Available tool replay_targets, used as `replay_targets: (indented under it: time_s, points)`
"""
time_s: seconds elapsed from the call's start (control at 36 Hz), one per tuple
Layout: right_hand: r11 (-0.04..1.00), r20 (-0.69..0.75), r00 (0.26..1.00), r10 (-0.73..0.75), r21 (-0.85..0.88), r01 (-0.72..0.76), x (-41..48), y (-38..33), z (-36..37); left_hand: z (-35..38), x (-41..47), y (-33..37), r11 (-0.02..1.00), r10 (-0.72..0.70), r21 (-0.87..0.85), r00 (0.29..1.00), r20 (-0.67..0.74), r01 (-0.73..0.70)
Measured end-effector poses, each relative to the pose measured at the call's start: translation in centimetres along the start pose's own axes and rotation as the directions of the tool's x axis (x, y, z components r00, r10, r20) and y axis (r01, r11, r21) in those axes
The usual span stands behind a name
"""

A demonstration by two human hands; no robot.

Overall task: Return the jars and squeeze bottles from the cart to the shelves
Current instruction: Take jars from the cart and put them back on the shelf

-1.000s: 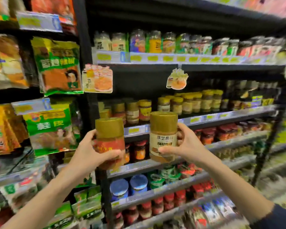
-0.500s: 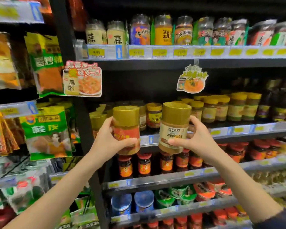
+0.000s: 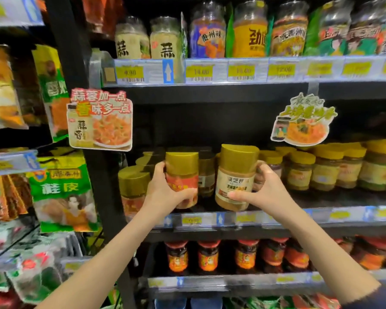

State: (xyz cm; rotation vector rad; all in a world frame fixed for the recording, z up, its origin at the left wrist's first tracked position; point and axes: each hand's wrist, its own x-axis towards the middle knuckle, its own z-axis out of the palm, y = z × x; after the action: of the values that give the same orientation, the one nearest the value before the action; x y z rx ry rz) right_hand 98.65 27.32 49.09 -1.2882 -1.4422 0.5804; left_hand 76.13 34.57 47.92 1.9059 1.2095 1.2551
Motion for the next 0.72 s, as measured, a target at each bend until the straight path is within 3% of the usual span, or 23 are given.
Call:
replay_targets:
  time_s: [0.36, 0.72]
  points:
    - [0.998, 0.093, 0.994, 0.059, 0.021, -0.061, 3.0, 1.5, 1.0, 0.6, 1.1, -2.1, 0.963, -0.133, 0.237, 0.991, 0.009, 0.127]
    - [0.999, 0.123, 0.992, 0.034, -0.030, -0.030, 4.1, 2.1, 1.2, 0.7, 0.6, -1.9, 0.933, -0.176, 0.323, 0.984, 0.025, 0.159]
